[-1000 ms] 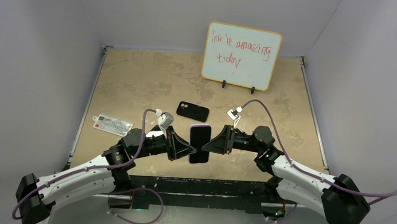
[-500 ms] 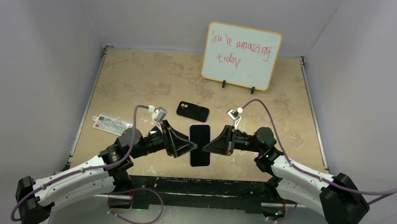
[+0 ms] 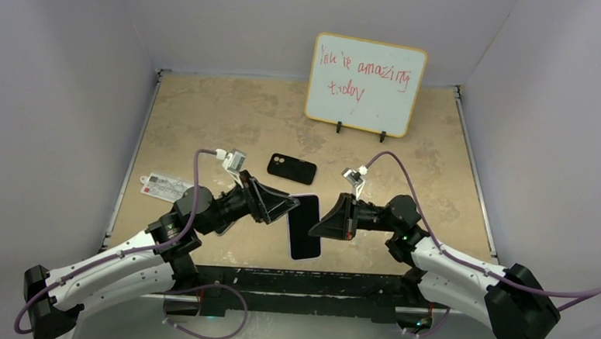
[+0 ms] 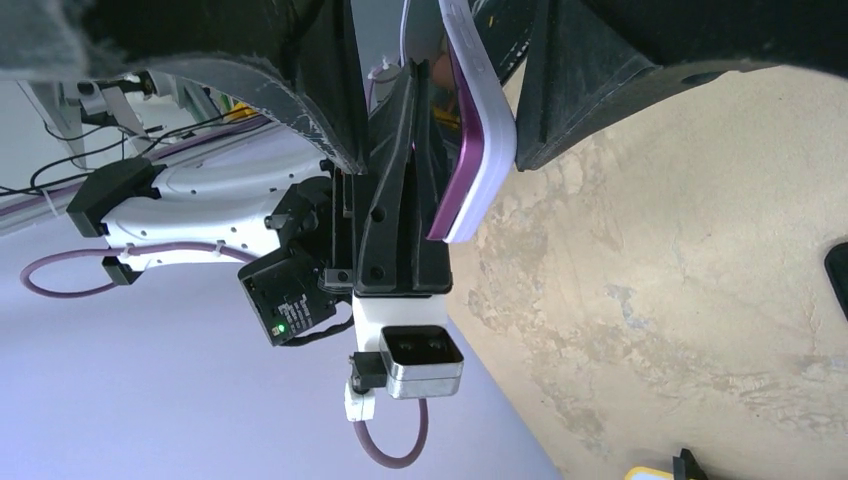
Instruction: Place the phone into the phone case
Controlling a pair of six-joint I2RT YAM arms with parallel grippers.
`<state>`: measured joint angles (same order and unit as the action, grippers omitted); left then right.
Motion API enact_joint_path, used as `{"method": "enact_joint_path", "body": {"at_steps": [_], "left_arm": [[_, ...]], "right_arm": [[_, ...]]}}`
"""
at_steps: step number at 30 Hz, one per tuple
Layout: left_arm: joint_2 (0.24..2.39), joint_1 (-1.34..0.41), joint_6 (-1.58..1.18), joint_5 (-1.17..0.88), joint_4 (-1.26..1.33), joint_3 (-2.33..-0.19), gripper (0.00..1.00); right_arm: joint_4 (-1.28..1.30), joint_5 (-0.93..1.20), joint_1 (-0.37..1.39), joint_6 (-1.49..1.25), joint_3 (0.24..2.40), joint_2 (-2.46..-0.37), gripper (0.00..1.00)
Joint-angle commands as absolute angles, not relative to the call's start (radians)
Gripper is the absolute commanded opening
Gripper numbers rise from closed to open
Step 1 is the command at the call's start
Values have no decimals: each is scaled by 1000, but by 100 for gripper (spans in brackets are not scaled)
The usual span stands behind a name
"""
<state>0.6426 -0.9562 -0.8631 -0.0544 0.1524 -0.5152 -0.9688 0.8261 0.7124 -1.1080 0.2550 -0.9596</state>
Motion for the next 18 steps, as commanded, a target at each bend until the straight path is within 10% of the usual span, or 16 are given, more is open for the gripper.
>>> {"method": "enact_joint_path", "body": {"at_steps": [1,8,18], "left_arm": [[637,-956,-910,-20,245,-567,52],[648,-956,-903,-35,215,-578,0],[704,-956,-684,-3,-84,-717,0]], "right_arm": [[-1025,871,719,-1122,249,-941,0],[-985,858,719,-1107,248,-935,0],[-838,755,717,-1072,282,-893,0]]}}
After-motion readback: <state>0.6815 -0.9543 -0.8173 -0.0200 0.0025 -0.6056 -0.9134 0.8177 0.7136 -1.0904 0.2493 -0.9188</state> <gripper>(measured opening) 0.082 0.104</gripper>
